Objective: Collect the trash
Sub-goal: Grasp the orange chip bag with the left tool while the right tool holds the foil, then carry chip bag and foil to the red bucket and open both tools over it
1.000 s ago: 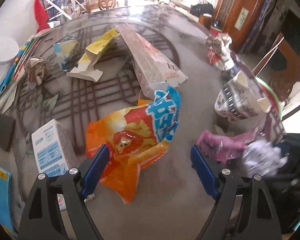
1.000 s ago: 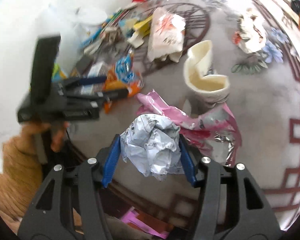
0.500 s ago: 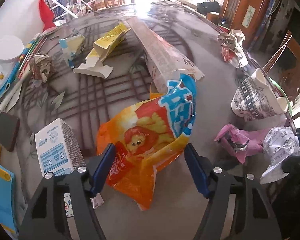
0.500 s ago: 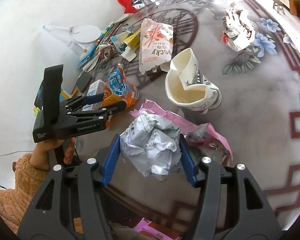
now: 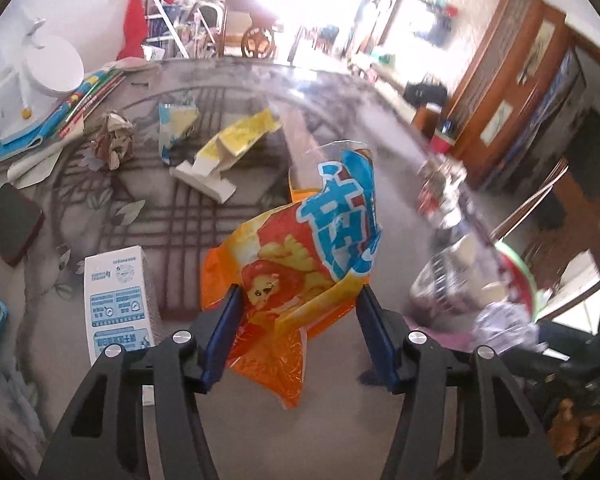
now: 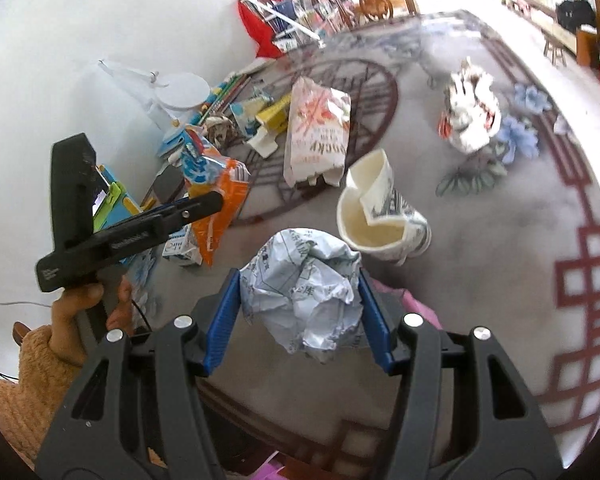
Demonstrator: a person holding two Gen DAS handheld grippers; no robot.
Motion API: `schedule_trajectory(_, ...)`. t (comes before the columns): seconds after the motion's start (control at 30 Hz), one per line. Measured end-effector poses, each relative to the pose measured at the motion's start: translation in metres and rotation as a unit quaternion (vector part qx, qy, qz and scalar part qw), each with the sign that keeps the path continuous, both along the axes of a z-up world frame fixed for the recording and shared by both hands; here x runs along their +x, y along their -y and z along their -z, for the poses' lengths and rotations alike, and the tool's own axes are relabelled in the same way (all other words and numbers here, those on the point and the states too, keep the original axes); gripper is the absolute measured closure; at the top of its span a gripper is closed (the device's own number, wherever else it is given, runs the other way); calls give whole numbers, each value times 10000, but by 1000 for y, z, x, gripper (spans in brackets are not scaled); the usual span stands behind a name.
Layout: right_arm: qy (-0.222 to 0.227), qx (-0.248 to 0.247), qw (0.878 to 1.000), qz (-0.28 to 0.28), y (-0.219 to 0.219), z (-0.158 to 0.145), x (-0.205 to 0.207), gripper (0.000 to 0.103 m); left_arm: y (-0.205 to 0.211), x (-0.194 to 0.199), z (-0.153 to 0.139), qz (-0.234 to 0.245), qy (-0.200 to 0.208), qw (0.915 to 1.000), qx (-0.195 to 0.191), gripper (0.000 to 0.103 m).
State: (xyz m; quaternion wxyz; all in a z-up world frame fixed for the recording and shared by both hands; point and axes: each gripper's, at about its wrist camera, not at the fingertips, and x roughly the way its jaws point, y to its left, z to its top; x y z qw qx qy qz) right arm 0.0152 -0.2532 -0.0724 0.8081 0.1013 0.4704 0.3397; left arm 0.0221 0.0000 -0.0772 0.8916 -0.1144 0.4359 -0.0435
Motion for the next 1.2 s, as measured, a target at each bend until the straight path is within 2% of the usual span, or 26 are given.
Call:
schedule_trajectory(0.13, 97, 84, 9999, 36, 2, -4, 1, 47, 8, 0, -12, 23, 214, 9993, -306, 48)
schedule_trajectory(0.3, 115, 165, 9997, 156, 6, -5, 4, 47, 24, 2, -20, 224, 336, 9985, -367, 48)
schedule_trajectory(0.47, 171, 154, 9989, 419, 15, -14, 6, 47, 43, 8, -27, 512, 346, 9961, -635, 48)
schedule_trajectory(0.57, 378, 215, 9970, 638, 28, -28, 3, 47, 60, 12, -37, 687, 459, 9950, -560, 48)
schedule_trajectory(0.87, 770, -253, 9846, 1546, 93, -63, 3, 47, 100, 29, -60, 1044, 764, 9886, -772, 48)
schedule_trajectory(1.03, 640, -144, 9756, 2095, 138, -61, 6, 47, 121, 38, -59, 1240, 659, 9850, -998, 48)
schedule_trajectory(1.2, 369, 258, 9730, 2263, 158, -54, 13, 47, 135, 39, -55, 1386, 588, 9843, -923, 48)
